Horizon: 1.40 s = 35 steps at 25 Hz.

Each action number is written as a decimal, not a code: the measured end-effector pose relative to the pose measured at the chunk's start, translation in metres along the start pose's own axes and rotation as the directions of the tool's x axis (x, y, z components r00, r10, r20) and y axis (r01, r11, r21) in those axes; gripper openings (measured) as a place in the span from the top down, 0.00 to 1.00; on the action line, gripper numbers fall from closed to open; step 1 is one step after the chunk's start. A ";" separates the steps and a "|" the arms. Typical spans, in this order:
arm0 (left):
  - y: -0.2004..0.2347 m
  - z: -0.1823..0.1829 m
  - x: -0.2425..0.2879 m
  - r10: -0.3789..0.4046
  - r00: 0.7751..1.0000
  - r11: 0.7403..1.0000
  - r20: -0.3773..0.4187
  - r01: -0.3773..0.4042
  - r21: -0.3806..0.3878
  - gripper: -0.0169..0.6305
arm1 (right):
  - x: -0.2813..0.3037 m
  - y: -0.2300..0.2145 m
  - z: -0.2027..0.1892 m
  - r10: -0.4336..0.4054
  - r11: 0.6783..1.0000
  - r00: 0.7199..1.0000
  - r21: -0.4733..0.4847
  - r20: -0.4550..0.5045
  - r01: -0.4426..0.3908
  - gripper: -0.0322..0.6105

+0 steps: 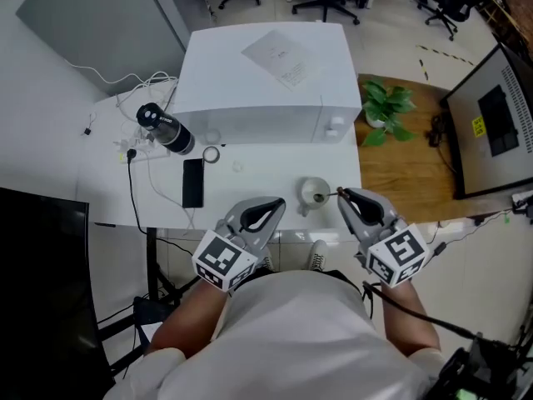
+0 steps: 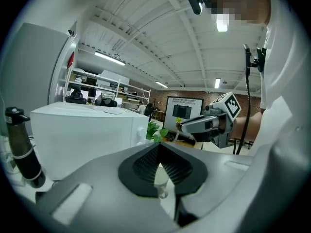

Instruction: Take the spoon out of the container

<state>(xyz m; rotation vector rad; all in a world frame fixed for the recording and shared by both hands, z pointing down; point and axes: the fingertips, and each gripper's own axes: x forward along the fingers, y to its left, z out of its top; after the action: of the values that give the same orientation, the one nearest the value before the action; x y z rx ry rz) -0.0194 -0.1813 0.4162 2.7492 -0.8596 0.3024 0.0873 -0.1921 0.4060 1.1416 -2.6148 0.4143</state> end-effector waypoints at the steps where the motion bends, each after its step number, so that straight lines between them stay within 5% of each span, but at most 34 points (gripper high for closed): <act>1: -0.001 0.001 -0.001 0.000 1.000 1.000 -0.001 0.000 0.005 0.97 | -0.003 0.004 0.001 0.005 1.000 1.000 -0.005 -0.001 -0.005 0.87; 17: -0.011 0.002 -0.010 -0.029 1.000 0.999 -0.008 0.030 0.031 0.97 | -0.007 0.019 -0.001 -0.022 1.000 1.000 -0.009 0.007 0.022 0.87; 35: 0.000 -0.018 -0.046 -0.164 0.986 0.985 -0.026 0.165 0.052 0.97 | -0.008 0.068 -0.013 -0.181 0.983 0.983 0.036 0.012 0.180 0.87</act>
<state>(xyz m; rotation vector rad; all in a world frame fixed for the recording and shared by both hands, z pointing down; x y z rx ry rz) -0.0585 -0.1517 0.4207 2.8391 -0.6230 0.3269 0.0436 -0.1377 0.4045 1.3847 -2.4972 0.4163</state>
